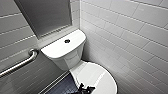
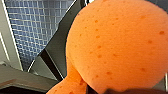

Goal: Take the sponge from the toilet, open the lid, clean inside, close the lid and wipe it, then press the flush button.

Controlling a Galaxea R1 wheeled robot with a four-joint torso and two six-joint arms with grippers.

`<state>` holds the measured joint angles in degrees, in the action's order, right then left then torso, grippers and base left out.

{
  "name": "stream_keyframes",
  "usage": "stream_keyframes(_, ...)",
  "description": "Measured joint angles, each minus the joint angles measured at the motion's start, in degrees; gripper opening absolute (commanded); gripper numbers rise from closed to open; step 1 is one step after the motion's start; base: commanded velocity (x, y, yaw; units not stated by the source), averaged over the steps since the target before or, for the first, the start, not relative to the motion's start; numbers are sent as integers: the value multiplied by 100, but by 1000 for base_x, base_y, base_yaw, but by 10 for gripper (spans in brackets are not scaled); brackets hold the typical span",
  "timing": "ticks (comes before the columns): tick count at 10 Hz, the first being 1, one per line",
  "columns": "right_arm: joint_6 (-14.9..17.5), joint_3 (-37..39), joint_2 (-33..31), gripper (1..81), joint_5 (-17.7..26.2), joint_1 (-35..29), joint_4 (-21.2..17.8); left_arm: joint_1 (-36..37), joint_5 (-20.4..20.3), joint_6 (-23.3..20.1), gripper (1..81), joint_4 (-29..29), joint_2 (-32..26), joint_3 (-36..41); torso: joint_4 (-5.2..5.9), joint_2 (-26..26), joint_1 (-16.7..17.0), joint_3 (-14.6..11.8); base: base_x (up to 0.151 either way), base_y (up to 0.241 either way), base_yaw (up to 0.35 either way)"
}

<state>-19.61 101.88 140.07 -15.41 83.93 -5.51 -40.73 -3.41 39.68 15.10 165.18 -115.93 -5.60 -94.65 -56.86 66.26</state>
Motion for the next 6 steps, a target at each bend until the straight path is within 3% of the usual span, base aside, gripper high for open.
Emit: stream_keyframes(6,2,217,172,10,26,-30,0,162,-325,-41,811,0,-823,1017,0,0,-2,9,0,0,0)
